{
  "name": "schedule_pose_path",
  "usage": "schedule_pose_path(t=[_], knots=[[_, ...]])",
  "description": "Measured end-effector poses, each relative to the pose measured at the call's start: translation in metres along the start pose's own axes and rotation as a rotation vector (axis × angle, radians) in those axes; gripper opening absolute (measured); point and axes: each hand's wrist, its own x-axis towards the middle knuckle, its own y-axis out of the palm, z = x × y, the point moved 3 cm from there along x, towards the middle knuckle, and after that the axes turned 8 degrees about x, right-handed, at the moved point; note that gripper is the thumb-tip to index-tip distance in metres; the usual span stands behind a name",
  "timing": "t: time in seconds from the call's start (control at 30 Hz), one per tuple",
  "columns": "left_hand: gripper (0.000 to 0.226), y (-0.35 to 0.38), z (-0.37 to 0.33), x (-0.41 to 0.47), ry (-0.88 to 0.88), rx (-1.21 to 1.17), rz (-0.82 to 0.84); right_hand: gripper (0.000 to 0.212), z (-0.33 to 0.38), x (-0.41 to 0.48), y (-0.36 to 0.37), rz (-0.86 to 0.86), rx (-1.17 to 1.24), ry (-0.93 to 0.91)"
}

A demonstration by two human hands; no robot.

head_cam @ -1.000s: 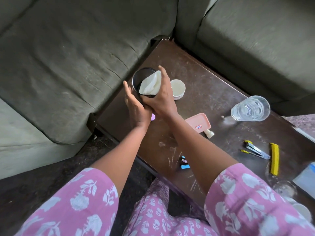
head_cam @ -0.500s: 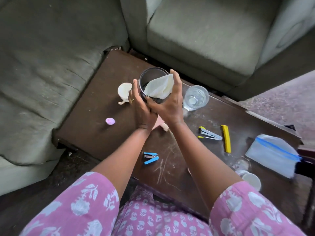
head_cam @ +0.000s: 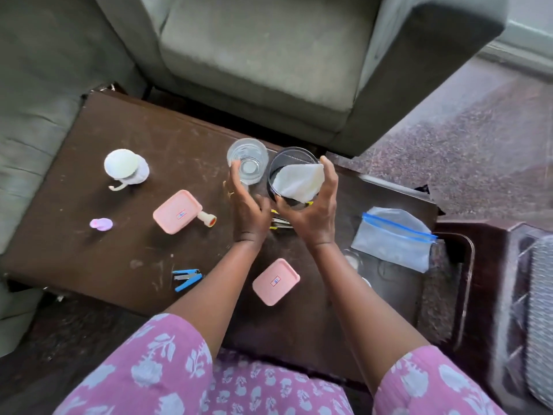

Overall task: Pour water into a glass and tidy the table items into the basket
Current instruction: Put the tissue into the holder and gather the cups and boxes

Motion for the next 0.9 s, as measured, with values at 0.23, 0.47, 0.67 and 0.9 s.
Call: schedule_pose_path(t=[0.23,0.47,0.67,0.9], knots=[[0.084,0.010,0.012,0.018,-0.122,0.234,0.075,0.093,-0.040,0.004,0.001,0.036,-0.017,0.148],[0.097,0.018,0.029,0.040,-0.251,0.268,0.203,0.093,-0.056,0.010,0.025,0.009,0.018,0.272],[0.099,0.021,0.033,0.053,-0.308,0.259,0.228,0.093,-0.062,0.013,0.040,-0.003,0.001,0.284],[0.098,0.022,0.036,0.059,-0.315,0.270,0.257,0.092,-0.060,0.021,0.046,-0.050,-0.047,0.288]])
